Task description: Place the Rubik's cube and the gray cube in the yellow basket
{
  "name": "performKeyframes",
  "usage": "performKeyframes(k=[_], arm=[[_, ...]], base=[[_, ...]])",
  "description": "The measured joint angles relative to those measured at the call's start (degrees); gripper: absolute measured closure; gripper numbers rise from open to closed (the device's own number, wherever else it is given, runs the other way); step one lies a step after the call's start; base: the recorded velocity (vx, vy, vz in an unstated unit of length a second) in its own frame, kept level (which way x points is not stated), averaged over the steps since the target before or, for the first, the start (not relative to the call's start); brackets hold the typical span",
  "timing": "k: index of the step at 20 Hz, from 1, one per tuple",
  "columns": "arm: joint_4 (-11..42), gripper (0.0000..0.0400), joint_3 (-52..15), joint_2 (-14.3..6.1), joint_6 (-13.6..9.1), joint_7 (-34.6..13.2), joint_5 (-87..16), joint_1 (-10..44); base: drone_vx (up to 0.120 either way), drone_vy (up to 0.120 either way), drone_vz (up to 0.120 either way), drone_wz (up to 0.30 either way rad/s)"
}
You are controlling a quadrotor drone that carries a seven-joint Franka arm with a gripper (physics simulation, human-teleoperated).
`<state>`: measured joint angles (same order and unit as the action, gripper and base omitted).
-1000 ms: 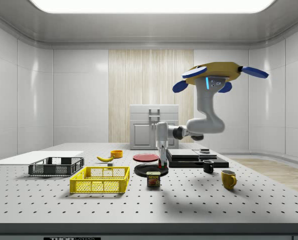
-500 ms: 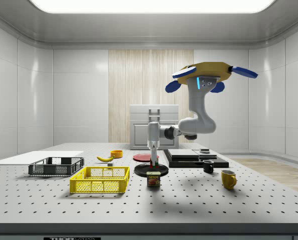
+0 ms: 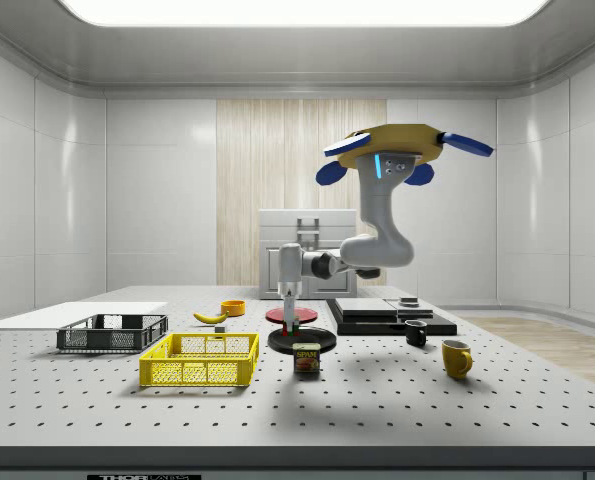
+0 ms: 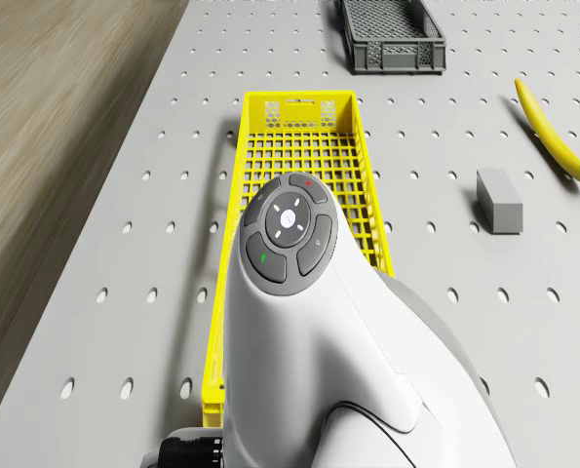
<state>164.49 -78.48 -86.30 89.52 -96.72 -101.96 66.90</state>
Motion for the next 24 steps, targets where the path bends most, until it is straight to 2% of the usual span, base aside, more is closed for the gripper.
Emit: performKeyframes(k=[6,9,24], arm=[[-0.02,0.0075,-0.06,-0.44,0.41,-0.07,0.18,0.09],[-0.02,0.0075,-0.09,-0.64,0.6,-0.11,0.26,0.14],[-0.06,0.0075,-0.22,-1.52,1.42,-0.25,0.61,0.32]], base=[[0.12,0.0,0.0,0.0],[0.12,-0.107,0.0,0.0],[0.12,0.0,0.0,0.0]])
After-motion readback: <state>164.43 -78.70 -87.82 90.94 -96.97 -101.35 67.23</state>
